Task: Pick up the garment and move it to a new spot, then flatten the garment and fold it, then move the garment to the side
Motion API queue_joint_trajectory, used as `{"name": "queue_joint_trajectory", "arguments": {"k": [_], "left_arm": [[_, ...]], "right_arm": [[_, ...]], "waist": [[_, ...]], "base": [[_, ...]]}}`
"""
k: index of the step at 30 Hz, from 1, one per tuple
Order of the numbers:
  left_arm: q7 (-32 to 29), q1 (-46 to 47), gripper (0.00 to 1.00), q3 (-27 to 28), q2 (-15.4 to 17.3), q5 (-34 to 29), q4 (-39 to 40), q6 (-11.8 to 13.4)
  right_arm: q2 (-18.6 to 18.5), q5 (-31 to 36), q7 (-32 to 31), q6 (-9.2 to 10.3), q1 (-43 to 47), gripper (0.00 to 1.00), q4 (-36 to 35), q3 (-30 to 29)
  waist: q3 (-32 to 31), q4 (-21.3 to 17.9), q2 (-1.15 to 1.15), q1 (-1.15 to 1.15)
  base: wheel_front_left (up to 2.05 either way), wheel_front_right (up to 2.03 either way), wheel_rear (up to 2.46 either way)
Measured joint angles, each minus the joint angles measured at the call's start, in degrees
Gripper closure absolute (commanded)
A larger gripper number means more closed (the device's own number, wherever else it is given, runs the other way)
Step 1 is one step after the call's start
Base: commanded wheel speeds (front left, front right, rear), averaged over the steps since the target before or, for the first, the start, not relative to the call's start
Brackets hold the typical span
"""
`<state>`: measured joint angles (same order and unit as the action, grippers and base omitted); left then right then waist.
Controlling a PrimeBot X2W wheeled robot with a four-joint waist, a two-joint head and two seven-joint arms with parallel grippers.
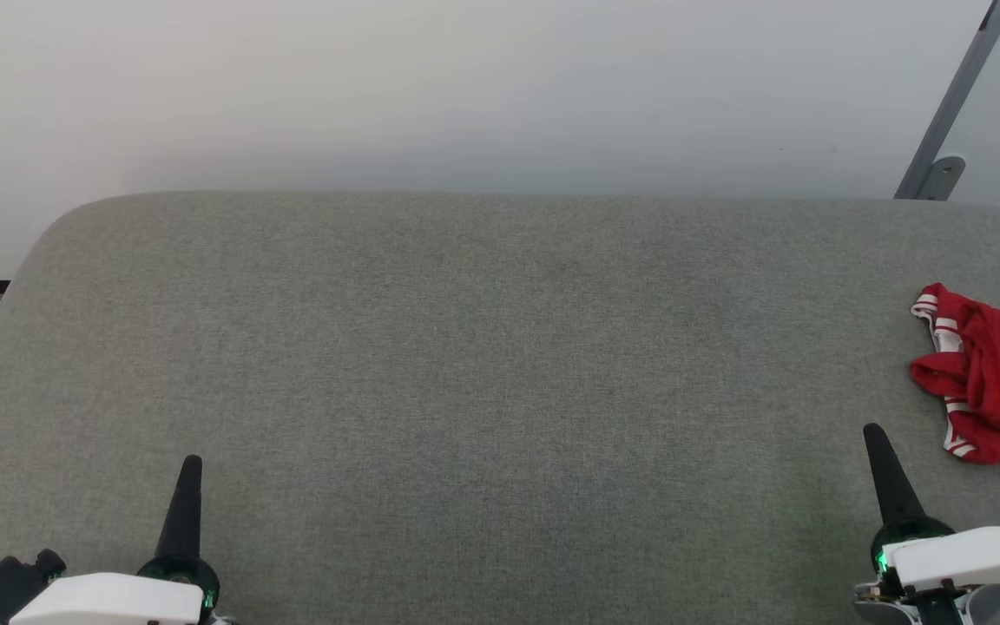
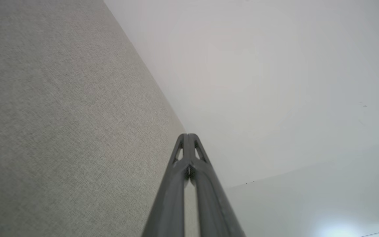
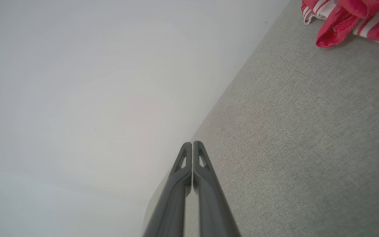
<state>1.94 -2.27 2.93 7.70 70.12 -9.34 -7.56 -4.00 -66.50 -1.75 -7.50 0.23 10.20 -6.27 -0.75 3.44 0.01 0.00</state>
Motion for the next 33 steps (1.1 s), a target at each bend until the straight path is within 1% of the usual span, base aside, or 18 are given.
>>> {"name": "queue_joint_trajectory", "arguments": {"k": [17,33], "left_arm": [[-2.4,2.5,1.0,0.8,-1.2,7.7,-1.6,0.0],[-4.5,4.7,1.0,1.5,-2.4,13.4,-2.9,0.0]], "right_arm": [[0.3,-8.4,-1.6,0.0,-2.1,1.0,1.3,-0.1],[0.6,-15.3,-2.8,0.0,-3.8,1.0,2.4,-0.2]], "waist": [[0.3,-0.9,0.0,0.0],[0.5,-1.9,0.0,0.0]], "base": [[0.0,0.0,0.0],[0.0,0.0,0.0]]}}
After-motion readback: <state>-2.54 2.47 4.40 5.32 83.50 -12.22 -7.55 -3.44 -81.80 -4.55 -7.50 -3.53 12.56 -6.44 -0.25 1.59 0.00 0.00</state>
